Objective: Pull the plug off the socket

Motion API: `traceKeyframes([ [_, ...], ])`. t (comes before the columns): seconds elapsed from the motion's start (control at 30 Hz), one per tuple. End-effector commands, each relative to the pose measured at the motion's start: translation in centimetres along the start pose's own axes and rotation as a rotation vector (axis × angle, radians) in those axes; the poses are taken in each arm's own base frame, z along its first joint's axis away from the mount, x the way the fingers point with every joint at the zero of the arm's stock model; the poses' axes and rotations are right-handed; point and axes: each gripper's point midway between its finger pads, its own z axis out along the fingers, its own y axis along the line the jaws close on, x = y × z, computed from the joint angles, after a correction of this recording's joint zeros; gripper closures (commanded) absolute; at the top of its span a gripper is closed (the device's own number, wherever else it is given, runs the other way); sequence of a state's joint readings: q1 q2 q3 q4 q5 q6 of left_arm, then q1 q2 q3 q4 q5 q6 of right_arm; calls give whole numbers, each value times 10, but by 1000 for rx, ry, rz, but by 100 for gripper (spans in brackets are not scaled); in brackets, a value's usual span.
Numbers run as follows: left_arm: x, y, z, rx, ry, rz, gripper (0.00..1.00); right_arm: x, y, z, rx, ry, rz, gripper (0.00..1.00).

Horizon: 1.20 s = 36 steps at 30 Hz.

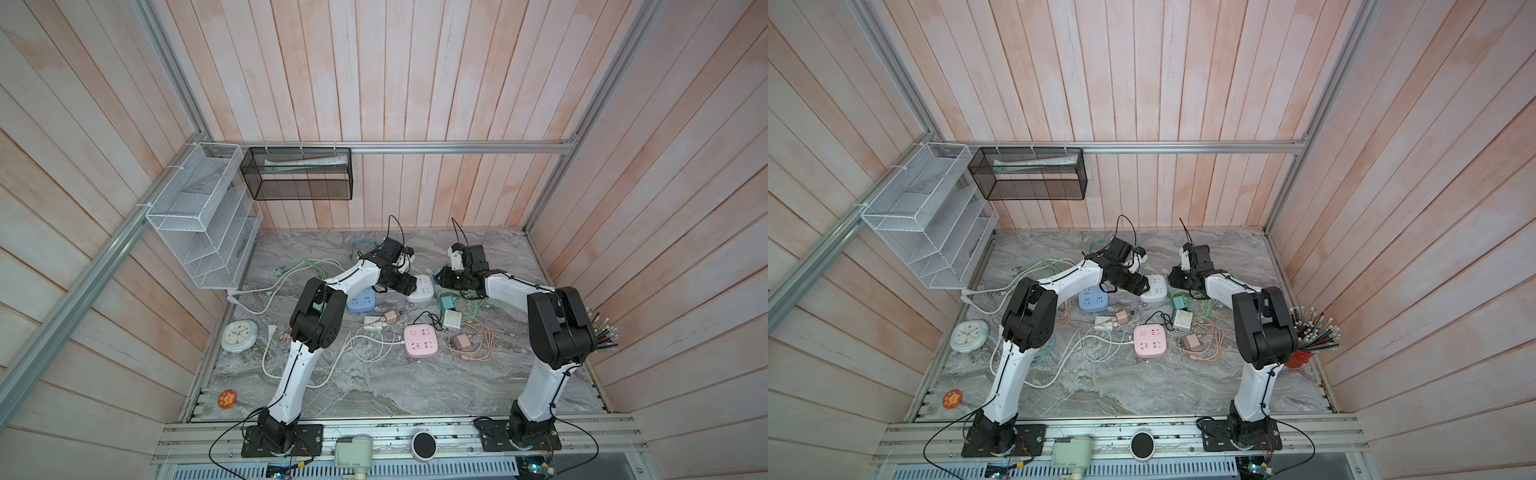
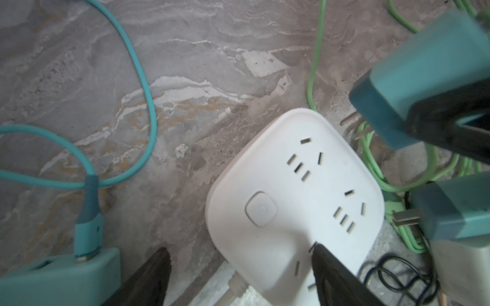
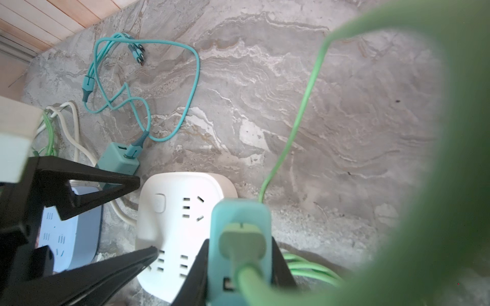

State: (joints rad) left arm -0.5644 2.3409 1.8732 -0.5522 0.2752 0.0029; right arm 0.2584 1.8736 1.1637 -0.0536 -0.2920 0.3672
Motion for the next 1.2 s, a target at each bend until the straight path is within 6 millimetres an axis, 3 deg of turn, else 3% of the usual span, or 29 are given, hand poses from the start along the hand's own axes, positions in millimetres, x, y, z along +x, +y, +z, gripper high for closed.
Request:
traceKeyframes([
  [0.0,77,14,29,-71,244,-29,15,14,-3,8,-17,59,23,87],
  [0.17,76,14,27,-77,237,-28,12,15,-11,7,5,67,45,58],
  [0.43,54,9,11,-73,157,-23,5,-5,-19,-25,60,-22,60,21],
  [0.63,19,-6,-11,-35,38,-33,0,-33,-5,-63,76,-114,13,16],
  [0.87,-26,-15,-58,-51,-111,-32,0,-53,4,-123,142,-263,-121,14],
  [1.03,-60,-19,-103,-86,-274,-37,0,-57,-17,-188,318,-526,-238,5],
  [1.17,-84,-16,-136,-144,-397,-41,0,-42,-34,-237,402,-780,-325,2],
])
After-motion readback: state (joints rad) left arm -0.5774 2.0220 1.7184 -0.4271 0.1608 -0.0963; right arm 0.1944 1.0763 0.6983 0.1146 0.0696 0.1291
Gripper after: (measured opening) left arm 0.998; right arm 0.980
